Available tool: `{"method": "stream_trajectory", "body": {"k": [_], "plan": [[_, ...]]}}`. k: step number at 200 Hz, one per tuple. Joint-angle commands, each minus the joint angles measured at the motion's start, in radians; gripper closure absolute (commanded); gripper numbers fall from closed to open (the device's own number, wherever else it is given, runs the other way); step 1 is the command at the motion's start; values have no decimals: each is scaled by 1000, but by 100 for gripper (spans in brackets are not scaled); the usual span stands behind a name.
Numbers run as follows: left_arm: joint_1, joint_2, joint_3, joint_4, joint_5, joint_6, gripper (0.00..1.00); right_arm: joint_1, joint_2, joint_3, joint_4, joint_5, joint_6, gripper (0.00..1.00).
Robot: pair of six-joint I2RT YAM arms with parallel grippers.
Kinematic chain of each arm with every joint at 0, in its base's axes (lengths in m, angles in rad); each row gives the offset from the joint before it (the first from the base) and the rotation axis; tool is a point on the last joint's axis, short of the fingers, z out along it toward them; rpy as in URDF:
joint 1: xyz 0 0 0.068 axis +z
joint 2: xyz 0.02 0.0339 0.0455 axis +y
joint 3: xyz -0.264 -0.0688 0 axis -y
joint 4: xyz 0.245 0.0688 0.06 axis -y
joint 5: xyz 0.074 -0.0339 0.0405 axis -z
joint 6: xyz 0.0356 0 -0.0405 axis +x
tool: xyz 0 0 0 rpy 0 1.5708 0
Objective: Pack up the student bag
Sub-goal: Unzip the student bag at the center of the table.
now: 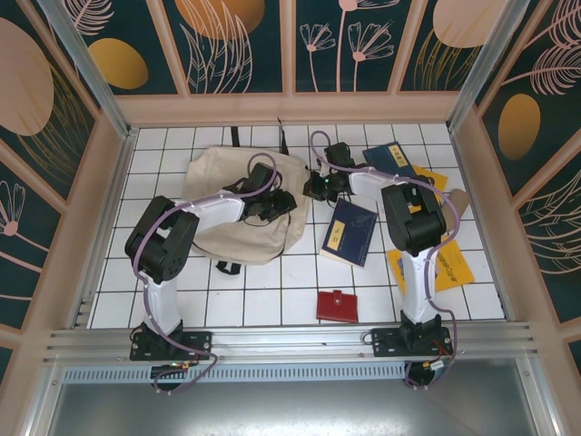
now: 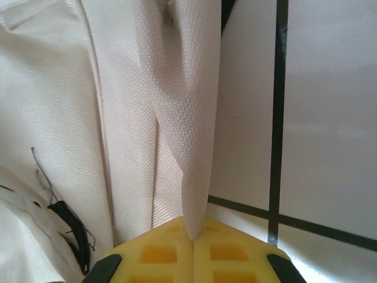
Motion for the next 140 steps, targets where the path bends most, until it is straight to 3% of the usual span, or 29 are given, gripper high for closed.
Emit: {"method": "stream_trajectory", "body": {"k": [1, 113, 140], "plan": [[-6, 34, 33, -66, -32, 17, 65, 7, -64, -16, 6, -67, -1, 100], [-34, 93, 130, -216, -142, 72, 80, 10, -91, -29, 21, -109, 4, 100], [-34, 114, 158, -228, -157, 73, 91, 11, -95, -33, 19, -101, 3, 100]]}}
